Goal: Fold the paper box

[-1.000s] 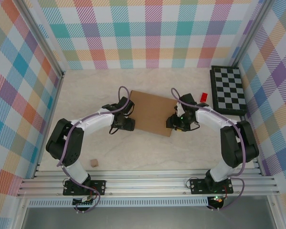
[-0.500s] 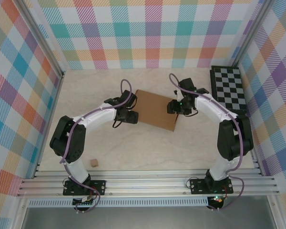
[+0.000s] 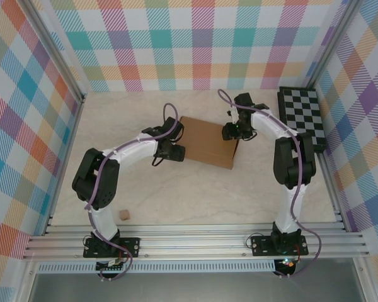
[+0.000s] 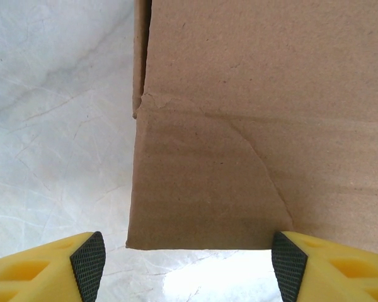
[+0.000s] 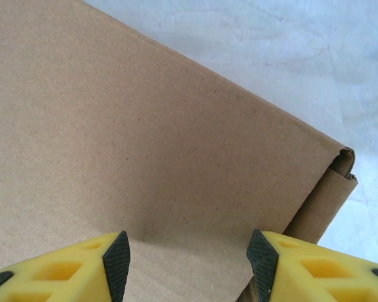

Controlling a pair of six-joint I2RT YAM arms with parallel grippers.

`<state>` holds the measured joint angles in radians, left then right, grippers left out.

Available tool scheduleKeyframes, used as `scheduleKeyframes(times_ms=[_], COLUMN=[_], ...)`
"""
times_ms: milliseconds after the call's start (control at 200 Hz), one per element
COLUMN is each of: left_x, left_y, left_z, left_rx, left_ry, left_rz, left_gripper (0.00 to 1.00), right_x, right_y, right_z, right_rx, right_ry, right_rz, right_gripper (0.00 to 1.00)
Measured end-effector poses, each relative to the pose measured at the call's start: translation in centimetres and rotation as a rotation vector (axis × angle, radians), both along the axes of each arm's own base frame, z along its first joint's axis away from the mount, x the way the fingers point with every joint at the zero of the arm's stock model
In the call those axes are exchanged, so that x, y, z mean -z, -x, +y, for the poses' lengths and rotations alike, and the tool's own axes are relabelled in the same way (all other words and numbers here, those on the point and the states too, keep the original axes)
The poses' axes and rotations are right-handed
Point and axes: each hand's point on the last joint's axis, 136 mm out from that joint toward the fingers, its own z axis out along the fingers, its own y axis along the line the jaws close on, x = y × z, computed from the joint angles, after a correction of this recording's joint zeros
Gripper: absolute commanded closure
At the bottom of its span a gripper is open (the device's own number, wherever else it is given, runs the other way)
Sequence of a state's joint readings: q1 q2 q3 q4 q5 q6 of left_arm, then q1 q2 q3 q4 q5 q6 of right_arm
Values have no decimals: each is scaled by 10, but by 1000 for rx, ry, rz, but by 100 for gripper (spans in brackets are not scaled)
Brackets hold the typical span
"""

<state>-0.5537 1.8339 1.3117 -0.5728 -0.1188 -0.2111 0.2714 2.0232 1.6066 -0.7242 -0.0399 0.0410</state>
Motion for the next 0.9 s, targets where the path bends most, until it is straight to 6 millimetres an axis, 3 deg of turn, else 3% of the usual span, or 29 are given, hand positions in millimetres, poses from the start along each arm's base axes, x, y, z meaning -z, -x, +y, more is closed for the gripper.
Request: scheduleKeyframes(times_ms=[295, 505, 765, 900], left_x=[6, 2, 2, -1], left_y=[-12, -18, -19, -20], left_z=[-2, 1, 2, 1], left_rx=[-9, -25, -28, -33], left_ry=[-12, -5, 1, 25], left_rz=[0, -9, -5, 4], left_gripper=[26, 26, 24, 19], right_x=[2, -7, -57, -62], right_y=[-6, 2, 64, 98], right_z=[-5, -4, -10, -3], right_rx=[-34, 22, 140, 168], right_ry=[-7, -61, -173, -279], right_rz=[4, 36, 26, 55], right_gripper=[40, 39, 38, 38])
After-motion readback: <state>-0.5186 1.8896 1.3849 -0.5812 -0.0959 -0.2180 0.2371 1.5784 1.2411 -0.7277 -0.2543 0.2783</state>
